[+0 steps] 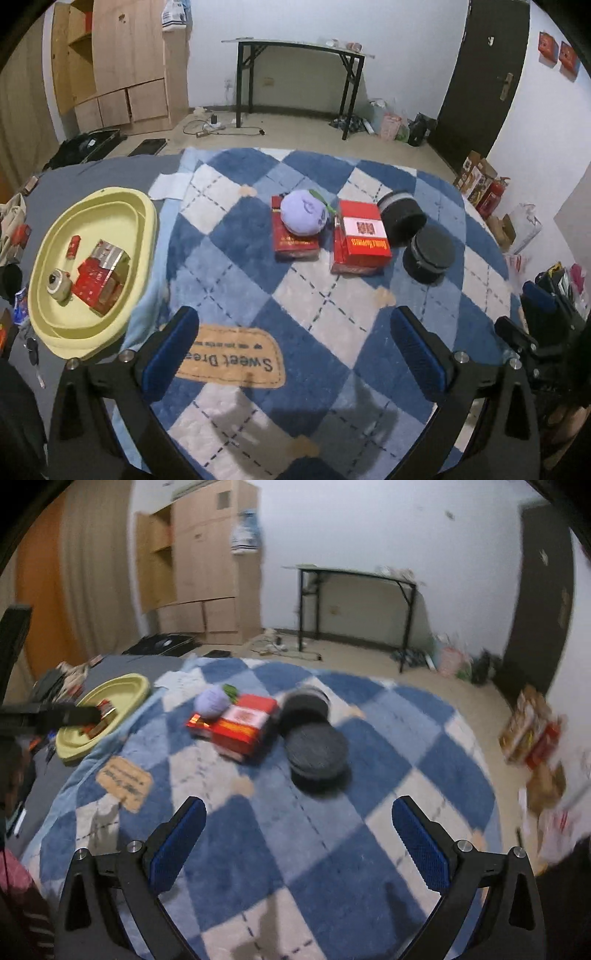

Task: Organize rigid objects
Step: 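Grasp the lavender plush ball with left tool while right tool grasps black foam disc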

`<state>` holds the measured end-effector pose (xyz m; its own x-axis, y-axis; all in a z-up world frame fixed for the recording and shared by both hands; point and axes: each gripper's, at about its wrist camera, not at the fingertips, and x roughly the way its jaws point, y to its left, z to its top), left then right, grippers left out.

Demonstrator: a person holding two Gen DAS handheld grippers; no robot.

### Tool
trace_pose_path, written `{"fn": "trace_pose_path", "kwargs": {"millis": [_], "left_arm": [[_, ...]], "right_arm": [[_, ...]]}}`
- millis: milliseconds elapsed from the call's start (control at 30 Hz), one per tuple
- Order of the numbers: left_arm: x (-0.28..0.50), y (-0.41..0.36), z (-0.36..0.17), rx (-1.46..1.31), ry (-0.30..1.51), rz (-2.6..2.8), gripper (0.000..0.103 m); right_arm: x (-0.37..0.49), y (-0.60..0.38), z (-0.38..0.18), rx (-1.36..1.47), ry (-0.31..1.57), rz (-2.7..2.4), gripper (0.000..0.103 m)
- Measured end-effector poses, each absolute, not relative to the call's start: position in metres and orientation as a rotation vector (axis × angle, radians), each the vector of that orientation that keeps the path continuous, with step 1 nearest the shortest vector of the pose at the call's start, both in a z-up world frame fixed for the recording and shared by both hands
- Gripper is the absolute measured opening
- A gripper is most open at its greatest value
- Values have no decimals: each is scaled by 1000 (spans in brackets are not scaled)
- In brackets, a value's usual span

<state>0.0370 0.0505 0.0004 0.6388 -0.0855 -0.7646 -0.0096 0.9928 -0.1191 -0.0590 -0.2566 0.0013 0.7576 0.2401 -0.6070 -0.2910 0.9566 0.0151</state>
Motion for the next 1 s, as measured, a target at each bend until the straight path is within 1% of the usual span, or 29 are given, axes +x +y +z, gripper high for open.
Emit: {"fn": "trace_pose_path", "kwargs": {"millis": [100,167,267,433,567,700,767,800,833,867,900,933,967,1000], "left_arm": [[45,60,-4,-186,864,-29,103],[54,64,-7,-208,848,-27,103],[78,59,-10,-143,830,-46,103],[123,49,-27,-64,814,-109,103],[163,40,-54,1,857,-140,97],[189,38,-76,18,875,-142,96],[198,39,-82,-5,874,-151,90],[201,39,-85,-17,871,-157,88],[203,39,-86,-27,867,-161,86],[205,39,-88,-35,866,-167,79],[207,37,-90,-41,870,-178,74],[207,36,-91,-35,871,-172,70],[206,34,-91,-24,861,-163,67],[205,33,-91,-18,853,-161,63]], "right_arm": [[-51,-260,-6,-45,686,284,103],[-38,-259,-7,-56,677,288,103],[-11,-252,-21,-95,652,284,103],[38,-247,-56,-105,675,277,103],[69,-246,-70,-113,667,269,103],[99,-245,-88,-95,680,286,103],[111,-242,-96,-96,686,294,103],[114,-240,-99,-97,685,299,102],[118,-238,-102,-101,683,309,101],[121,-236,-103,-105,682,316,97],[124,-234,-105,-111,678,320,94],[127,-232,-107,-113,681,323,82],[129,-232,-108,-114,687,324,68],[133,-231,-111,-113,699,330,70]]}}
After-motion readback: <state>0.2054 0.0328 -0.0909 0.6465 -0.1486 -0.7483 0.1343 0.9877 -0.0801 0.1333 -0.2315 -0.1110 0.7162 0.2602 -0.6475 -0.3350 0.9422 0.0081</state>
